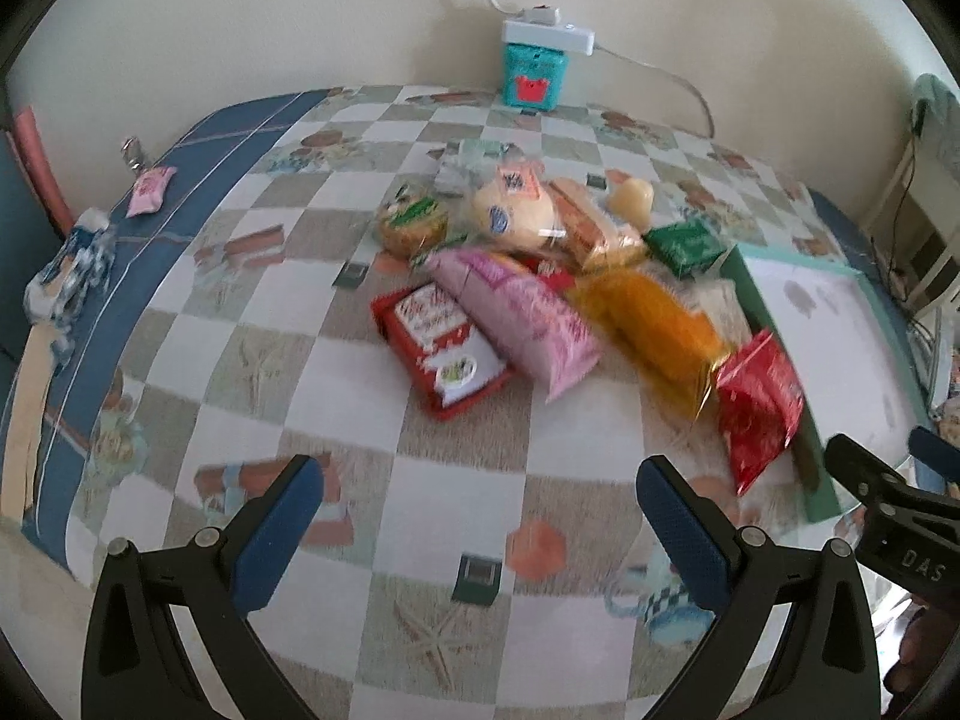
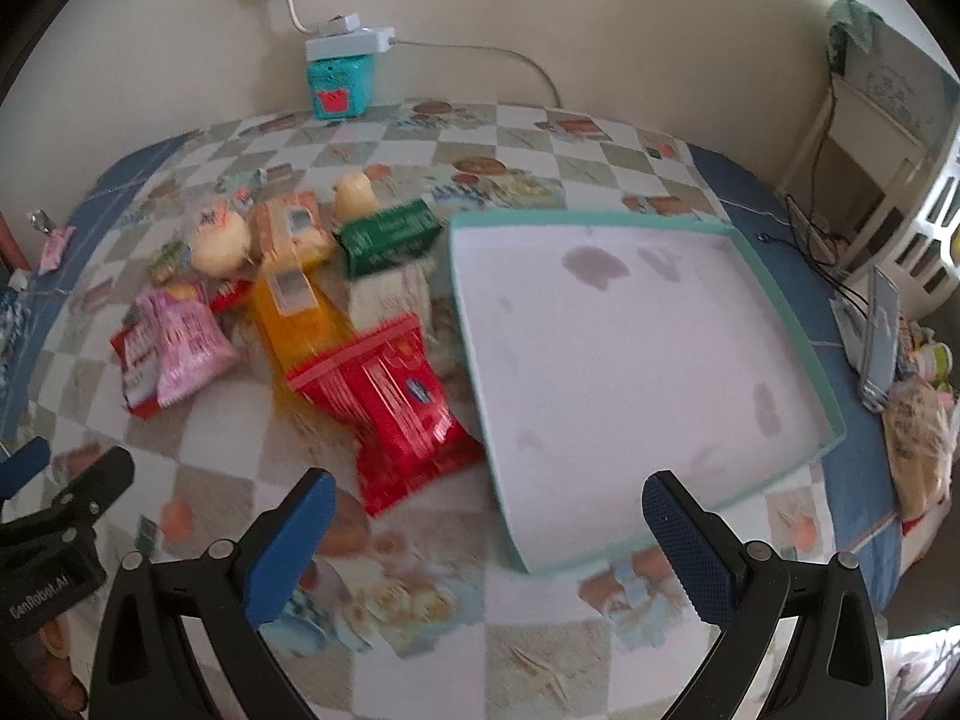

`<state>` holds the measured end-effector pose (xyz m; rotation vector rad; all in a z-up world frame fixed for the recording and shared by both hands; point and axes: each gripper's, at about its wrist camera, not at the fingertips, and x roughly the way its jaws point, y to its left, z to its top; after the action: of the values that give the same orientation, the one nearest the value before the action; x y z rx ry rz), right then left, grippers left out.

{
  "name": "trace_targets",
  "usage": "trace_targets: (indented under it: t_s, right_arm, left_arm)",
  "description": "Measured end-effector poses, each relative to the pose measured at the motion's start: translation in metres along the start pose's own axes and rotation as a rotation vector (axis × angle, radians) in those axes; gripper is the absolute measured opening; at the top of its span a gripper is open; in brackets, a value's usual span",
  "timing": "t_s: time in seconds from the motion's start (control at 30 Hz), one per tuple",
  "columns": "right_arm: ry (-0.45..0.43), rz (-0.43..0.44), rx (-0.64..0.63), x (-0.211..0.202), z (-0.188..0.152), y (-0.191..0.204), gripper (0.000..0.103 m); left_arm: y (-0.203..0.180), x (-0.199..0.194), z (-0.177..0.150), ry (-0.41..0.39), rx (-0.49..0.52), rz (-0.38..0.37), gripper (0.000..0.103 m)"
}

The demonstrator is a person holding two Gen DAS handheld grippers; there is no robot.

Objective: Organize snacks
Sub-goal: 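Reach the right tool to the pink swiss roll bag while the left tool reaches the red biscuit pack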

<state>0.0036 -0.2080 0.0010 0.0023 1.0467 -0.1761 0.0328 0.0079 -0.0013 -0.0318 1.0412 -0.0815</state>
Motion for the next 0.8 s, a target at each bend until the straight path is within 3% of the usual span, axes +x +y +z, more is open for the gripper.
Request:
trace_targets:
  t_s: [0.43,0.63,0.8]
  right_arm:
    - [0.051,0.15,0.052,0.025,0.045,0.024,0.103]
    - [0.073,0.212,0.125,0.041,0.068,0.024,0.103]
    - [0.108,0.223,0.07,0.058,0.069,0.034,0.099]
  left_arm:
    - [0.025,0.019,0.038,0.001,-0.06,-0.026,0.103]
    - [0.031,0.036,0.055,0.039,-0.112,-0.074,0.103]
    - [0.033,0.05,0.068,0.092,-0.148,-0.094,0.103]
